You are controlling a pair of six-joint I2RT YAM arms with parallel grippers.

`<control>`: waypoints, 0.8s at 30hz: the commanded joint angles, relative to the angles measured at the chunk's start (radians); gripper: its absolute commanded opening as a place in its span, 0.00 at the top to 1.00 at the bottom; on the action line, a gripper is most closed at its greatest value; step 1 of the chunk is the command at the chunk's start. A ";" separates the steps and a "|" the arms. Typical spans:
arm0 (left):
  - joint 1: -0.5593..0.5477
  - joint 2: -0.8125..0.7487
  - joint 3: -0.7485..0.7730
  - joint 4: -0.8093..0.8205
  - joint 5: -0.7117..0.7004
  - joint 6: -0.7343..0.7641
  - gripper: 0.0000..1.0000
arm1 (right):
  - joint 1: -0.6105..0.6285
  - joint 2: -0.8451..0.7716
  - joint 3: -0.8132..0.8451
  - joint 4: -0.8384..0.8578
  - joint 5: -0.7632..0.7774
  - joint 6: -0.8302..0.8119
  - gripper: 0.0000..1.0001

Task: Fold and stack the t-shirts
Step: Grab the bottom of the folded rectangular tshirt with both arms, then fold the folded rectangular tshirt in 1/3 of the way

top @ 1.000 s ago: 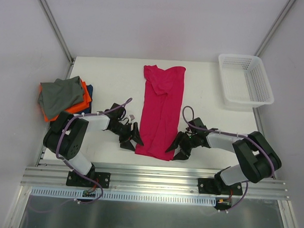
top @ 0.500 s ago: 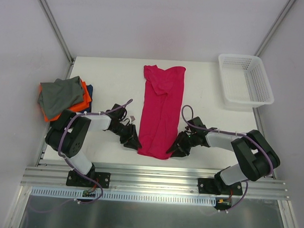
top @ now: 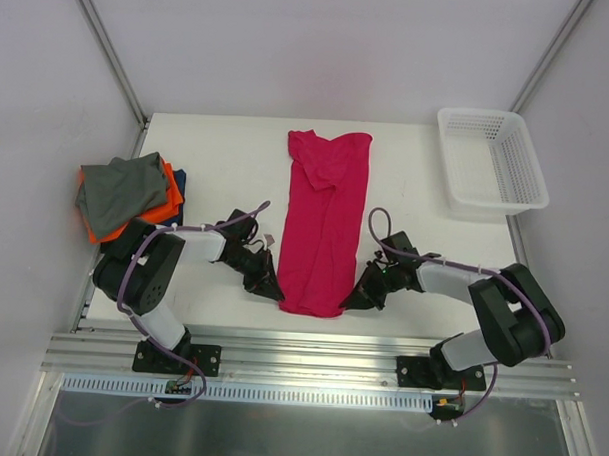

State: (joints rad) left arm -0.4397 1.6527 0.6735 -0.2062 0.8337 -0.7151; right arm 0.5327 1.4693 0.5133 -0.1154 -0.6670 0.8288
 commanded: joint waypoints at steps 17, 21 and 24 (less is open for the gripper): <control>-0.001 -0.021 0.234 -0.047 0.038 0.101 1.00 | -0.273 -0.093 0.268 -0.237 -0.040 -0.247 1.00; 0.012 0.001 0.310 -0.058 0.028 0.126 1.00 | -0.295 -0.092 0.278 -0.225 -0.037 -0.241 1.00; 0.013 0.012 0.337 -0.065 0.028 0.135 1.00 | -0.326 -0.073 0.309 -0.202 -0.034 -0.234 1.00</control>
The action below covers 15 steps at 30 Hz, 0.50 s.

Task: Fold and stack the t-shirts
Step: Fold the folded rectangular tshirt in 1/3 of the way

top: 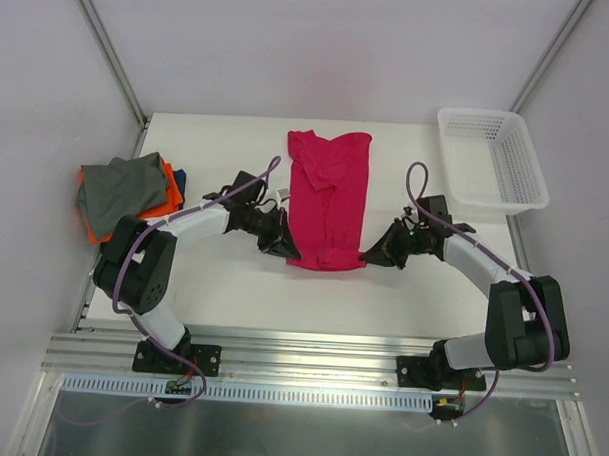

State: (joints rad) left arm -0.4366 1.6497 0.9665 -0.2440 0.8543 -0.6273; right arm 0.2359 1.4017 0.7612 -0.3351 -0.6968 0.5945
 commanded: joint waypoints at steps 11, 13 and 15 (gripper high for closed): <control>0.045 0.058 0.150 -0.057 -0.034 0.084 1.00 | -0.076 0.132 0.260 0.065 0.002 -0.001 1.00; 0.062 0.073 0.176 -0.063 -0.038 0.092 1.00 | -0.076 0.148 0.283 0.073 0.008 -0.001 1.00; 0.071 0.088 0.205 -0.070 -0.049 0.098 1.00 | -0.078 0.167 0.302 0.077 0.013 -0.004 1.00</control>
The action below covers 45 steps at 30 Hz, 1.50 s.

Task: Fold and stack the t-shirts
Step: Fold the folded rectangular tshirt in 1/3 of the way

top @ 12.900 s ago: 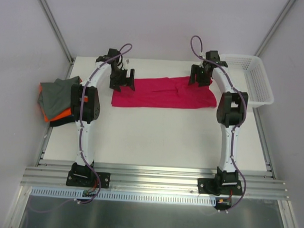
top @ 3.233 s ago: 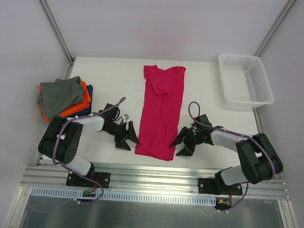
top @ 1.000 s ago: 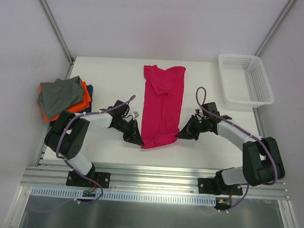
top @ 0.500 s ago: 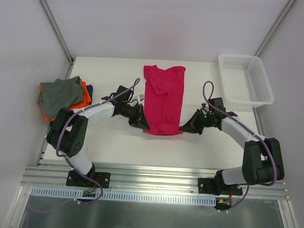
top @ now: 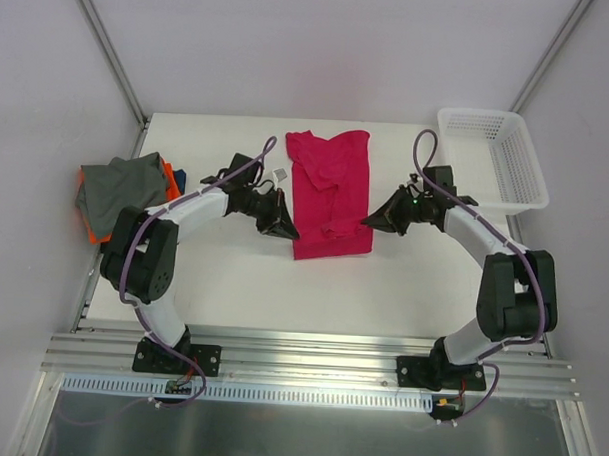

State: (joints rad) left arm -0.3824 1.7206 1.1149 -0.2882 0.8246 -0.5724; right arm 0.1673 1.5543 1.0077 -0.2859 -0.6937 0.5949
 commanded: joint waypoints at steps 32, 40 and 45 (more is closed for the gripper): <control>0.114 0.411 0.579 -0.103 -0.087 0.155 1.00 | -0.028 0.357 0.396 0.117 0.060 -0.035 0.99; 0.116 0.522 0.694 -0.103 -0.130 0.175 1.00 | -0.028 0.472 0.462 0.142 0.075 -0.043 1.00; 0.116 0.550 0.708 -0.103 -0.165 0.175 0.96 | -0.026 0.504 0.480 0.148 0.085 -0.049 0.93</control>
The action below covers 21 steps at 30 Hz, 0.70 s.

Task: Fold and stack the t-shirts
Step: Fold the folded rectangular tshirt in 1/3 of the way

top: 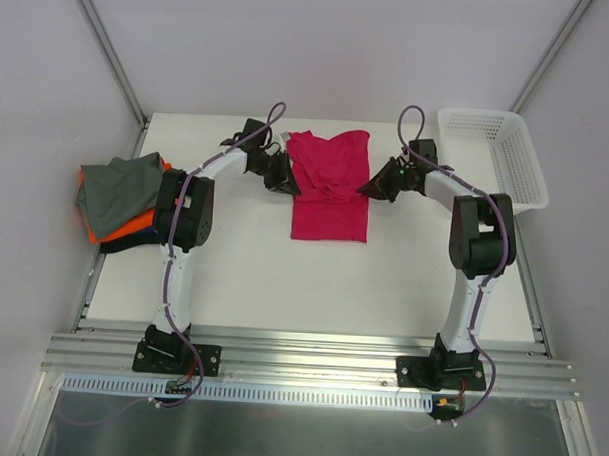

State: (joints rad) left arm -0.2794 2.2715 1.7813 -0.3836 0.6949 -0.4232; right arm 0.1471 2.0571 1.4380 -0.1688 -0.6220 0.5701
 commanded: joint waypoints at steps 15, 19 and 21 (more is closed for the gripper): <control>0.020 -0.219 -0.029 -0.086 -0.192 0.080 0.01 | -0.004 -0.150 -0.017 -0.076 0.005 -0.133 0.42; 0.022 -0.328 -0.072 -0.146 -0.248 0.121 0.01 | 0.038 -0.164 -0.018 -0.199 0.034 -0.254 0.43; 0.023 -0.355 -0.080 -0.156 -0.259 0.139 0.01 | 0.058 -0.164 -0.022 -0.208 0.056 -0.315 0.43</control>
State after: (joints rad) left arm -0.2665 2.0212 1.7157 -0.4923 0.4831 -0.3450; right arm 0.1688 1.9377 1.4239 -0.2977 -0.5896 0.3756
